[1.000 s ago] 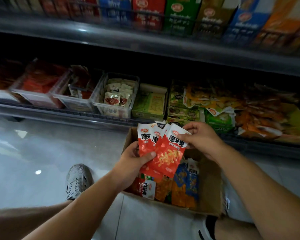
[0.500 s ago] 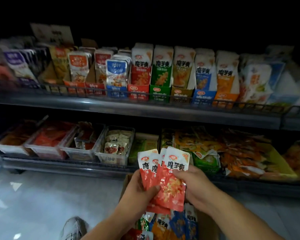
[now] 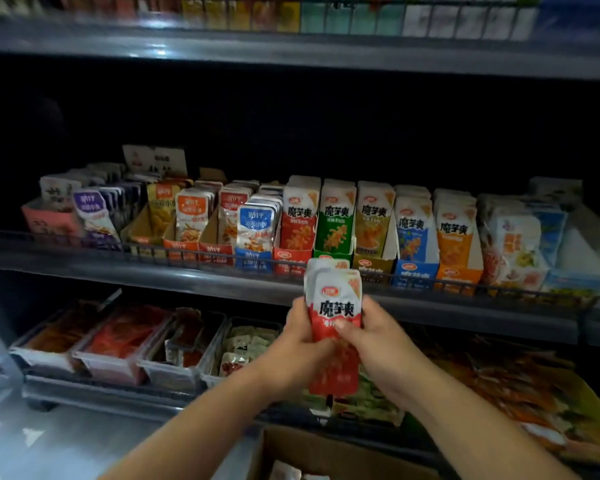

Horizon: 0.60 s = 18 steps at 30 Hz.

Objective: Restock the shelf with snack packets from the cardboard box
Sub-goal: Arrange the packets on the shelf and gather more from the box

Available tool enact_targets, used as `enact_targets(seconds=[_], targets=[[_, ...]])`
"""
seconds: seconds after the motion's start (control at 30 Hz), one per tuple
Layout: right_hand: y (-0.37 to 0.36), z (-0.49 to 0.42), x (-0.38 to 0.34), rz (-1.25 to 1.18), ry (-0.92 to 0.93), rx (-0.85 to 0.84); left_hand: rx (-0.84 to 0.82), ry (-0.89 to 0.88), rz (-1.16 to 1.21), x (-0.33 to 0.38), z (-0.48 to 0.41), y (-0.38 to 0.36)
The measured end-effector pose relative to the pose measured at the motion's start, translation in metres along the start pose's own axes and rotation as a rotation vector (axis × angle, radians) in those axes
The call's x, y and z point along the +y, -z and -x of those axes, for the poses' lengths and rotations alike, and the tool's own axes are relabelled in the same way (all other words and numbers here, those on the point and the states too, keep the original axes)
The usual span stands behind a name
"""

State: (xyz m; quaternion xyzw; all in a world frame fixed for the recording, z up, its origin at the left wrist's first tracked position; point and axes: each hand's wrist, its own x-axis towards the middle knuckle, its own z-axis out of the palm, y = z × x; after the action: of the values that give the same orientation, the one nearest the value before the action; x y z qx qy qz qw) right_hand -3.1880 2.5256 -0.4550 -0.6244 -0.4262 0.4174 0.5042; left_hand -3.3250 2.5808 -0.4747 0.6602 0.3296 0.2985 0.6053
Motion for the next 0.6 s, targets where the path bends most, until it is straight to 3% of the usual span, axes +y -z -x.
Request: enact_targets(seconds=[0.1,0.23,0.4,0.6], targets=[[-0.002,-0.034,-0.046,0.024,0.135,0.071,0.037,-0.119,-0.164,0.046,-0.029,0.031],[-0.012,-0.079,-0.092,0.122,0.368,0.165,0.24,-0.292,-0.505,0.092,-0.061,0.061],[-0.024,-0.12,-0.119,0.251,0.445,0.22,0.37,-0.347,-0.616,0.108,-0.097,0.082],[-0.029,-0.139,-0.117,0.434,0.519,0.24,0.373,-0.363,-0.533,0.095,-0.115,0.097]])
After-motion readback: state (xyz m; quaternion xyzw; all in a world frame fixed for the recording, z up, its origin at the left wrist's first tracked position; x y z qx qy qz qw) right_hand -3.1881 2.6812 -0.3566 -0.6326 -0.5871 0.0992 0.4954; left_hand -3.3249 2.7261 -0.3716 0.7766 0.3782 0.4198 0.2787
